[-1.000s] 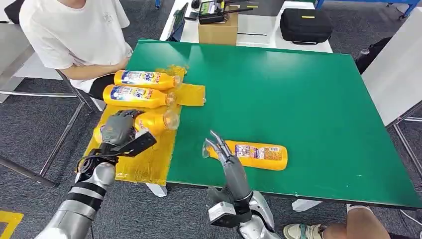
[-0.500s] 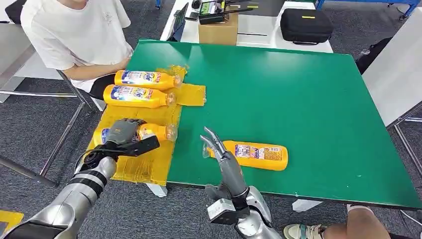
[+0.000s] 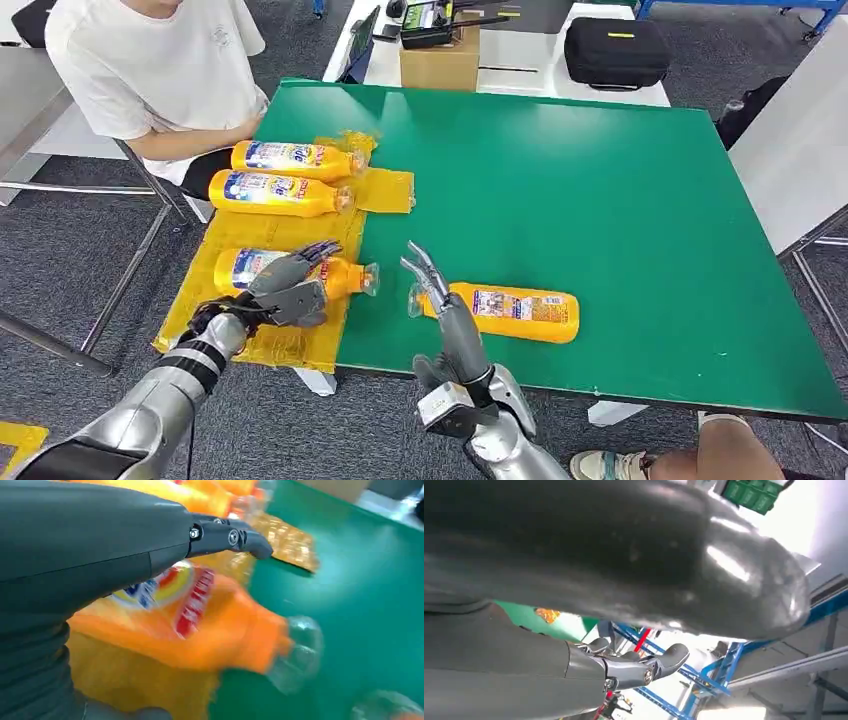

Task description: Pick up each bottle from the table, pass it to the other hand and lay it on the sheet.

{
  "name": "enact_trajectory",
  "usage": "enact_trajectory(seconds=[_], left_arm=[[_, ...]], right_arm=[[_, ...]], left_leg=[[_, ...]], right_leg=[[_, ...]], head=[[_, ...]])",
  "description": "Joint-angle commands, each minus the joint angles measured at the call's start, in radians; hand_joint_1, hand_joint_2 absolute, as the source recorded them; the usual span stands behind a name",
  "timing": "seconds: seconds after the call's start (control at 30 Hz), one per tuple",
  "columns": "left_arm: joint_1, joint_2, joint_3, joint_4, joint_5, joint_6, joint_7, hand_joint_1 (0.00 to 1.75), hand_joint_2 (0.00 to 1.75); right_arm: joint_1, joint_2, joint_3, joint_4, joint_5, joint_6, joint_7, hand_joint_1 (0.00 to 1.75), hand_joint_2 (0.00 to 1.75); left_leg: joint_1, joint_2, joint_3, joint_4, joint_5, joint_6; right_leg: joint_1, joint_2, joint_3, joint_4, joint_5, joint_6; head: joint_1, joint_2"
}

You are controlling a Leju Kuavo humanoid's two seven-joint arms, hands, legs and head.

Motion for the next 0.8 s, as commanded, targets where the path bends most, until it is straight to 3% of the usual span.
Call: enact_trajectory(seconds=[0.03, 0.1, 0.23, 0.3, 0.4, 0.53, 0.7, 0.77, 0.8], left_arm=[[0.031, -0.030, -0.043, -0.147, 0.090, 0.003, -0.002, 0.00, 1.75], [0.047, -0.053, -0.013, -0.201, 0.147, 0.024, 0.031, 0.00, 1.75], [0.129, -0.181, 0.086, -0.457, 0.375, 0.099, 0.084, 0.00, 1.75], [0.147, -0.181, 0.066, -0.525, 0.399, 0.112, 0.126, 0.00, 1.75], [0.187, -0.235, 0.107, -0.652, 0.585, 0.183, 0.102, 0.00, 1.75], [0.246, -0.249, 0.107, -0.796, 0.738, 0.247, 0.084, 0.00, 1.75], [0.255, -0.228, 0.085, -0.809, 0.761, 0.264, 0.092, 0.00, 1.75], [0.315, -0.238, 0.113, -0.878, 0.806, 0.333, 0.046, 0.00, 1.75], [0.349, -0.238, 0.122, -0.924, 0.789, 0.374, 0.023, 0.00, 1.75]], right_arm=[[-0.056, -0.027, 0.048, 0.090, -0.010, -0.010, 0.001, 0.00, 0.00], [-0.047, -0.026, 0.034, 0.090, 0.004, -0.017, 0.001, 0.00, 0.00], [0.006, -0.017, -0.034, 0.069, 0.065, -0.032, 0.001, 0.00, 0.00], [0.014, -0.017, -0.043, 0.063, 0.076, -0.030, 0.001, 0.00, 0.00], [0.035, -0.015, -0.063, 0.054, 0.095, -0.058, 0.001, 0.00, 0.00], [0.050, -0.044, -0.083, 0.067, 0.171, -0.141, 0.048, 0.00, 0.00], [0.049, -0.046, -0.096, 0.073, 0.170, -0.136, 0.042, 0.00, 0.00], [0.036, -0.067, -0.133, 0.138, 0.328, -0.189, 0.274, 0.00, 0.00], [0.026, -0.084, -0.158, 0.174, 0.392, -0.256, 0.298, 0.00, 0.00]], left_leg=[[0.001, 0.000, 0.001, 0.000, -0.001, -0.001], [0.001, 0.000, 0.002, 0.000, -0.001, -0.001], [0.001, -0.003, 0.001, 0.000, -0.001, 0.000], [0.001, -0.003, 0.002, 0.001, -0.002, 0.000], [0.001, -0.001, 0.002, 0.001, -0.002, 0.000], [0.000, 0.000, 0.001, 0.000, -0.002, 0.000], [0.000, 0.002, 0.002, 0.000, -0.002, -0.001], [0.000, 0.001, 0.002, 0.000, -0.002, 0.000], [0.000, 0.003, 0.004, -0.001, -0.003, -0.001]], right_leg=[[0.001, -0.001, 0.002, -0.001, 0.000, -0.001], [0.001, -0.001, 0.003, -0.001, -0.001, -0.001], [0.001, -0.004, 0.003, -0.001, -0.002, -0.001], [0.001, -0.004, 0.004, -0.001, -0.002, -0.001], [0.001, -0.002, 0.003, -0.001, -0.002, -0.001], [0.001, -0.001, 0.001, -0.001, -0.001, -0.001], [0.001, 0.001, 0.003, -0.002, -0.001, -0.001], [0.001, 0.000, 0.002, -0.001, -0.001, -0.001], [0.001, 0.001, 0.004, -0.002, -0.001, -0.002]], head=[[0.000, 0.000], [0.000, 0.000], [0.000, 0.000], [0.000, 0.000], [0.000, 0.000], [0.000, 0.000], [0.000, 0.000], [0.000, 0.000], [0.000, 0.000]])
